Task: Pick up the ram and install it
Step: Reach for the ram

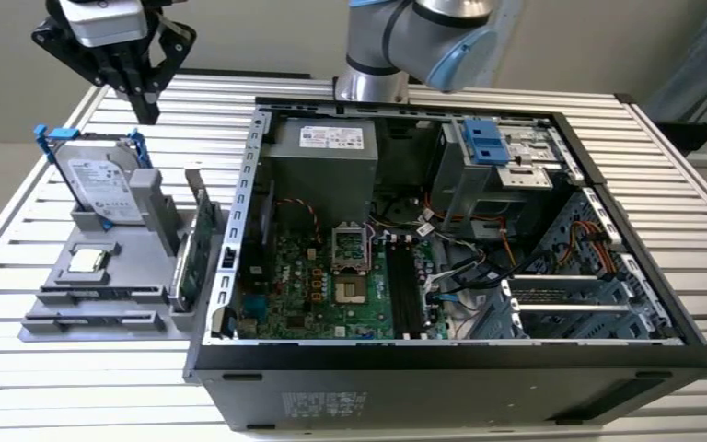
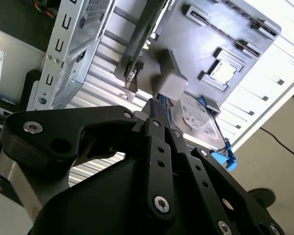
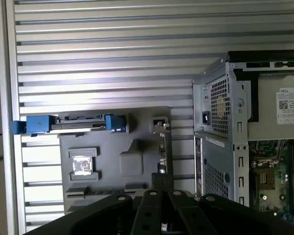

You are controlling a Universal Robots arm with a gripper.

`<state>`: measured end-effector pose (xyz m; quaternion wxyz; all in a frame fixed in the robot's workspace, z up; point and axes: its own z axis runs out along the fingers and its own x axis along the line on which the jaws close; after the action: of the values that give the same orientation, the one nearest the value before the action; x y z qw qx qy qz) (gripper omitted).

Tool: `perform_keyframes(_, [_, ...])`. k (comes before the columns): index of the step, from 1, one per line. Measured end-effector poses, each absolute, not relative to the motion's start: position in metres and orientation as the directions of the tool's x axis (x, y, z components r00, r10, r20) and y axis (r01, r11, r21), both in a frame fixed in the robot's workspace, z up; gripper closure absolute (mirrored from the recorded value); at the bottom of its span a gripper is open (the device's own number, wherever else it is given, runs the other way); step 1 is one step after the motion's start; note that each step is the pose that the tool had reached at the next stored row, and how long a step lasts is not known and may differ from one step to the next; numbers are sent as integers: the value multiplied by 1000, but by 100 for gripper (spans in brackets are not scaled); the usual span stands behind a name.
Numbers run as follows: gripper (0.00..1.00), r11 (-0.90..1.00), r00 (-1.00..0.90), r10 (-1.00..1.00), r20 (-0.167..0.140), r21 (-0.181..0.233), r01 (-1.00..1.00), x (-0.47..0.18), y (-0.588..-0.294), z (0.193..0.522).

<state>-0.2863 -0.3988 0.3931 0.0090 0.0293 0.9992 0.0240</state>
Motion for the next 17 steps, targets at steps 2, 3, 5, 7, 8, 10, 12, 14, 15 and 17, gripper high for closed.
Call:
perform_keyframes(2, [100, 997, -998, 58, -17, 49, 57, -291, -399, 393])
perform_keyframes(3, [100, 997, -998, 57, -17, 49, 56, -293, -399, 393])
perform_keyframes(5, [100, 997, -998, 56, -17, 49, 55, -297, -399, 393])
perform_keyframes(7, [100, 997, -998, 55, -17, 49, 54, -301, -399, 393])
perform_keyframes(8, [100, 997, -998, 54, -17, 49, 53, -304, -399, 393])
perform_keyframes(10, [100, 997, -998, 53, -17, 49, 52, -308, -399, 393])
perform_keyframes(12, [100, 998, -999, 51, -17, 49, 51, -312, -399, 393])
perform_keyframes(14, [100, 998, -999, 50, -17, 49, 49, -316, -399, 393])
perform_keyframes(15, [100, 998, -999, 50, -17, 49, 49, -318, -399, 393])
perform_keyframes(17, [100, 998, -999, 49, -17, 49, 48, -322, -399, 393])
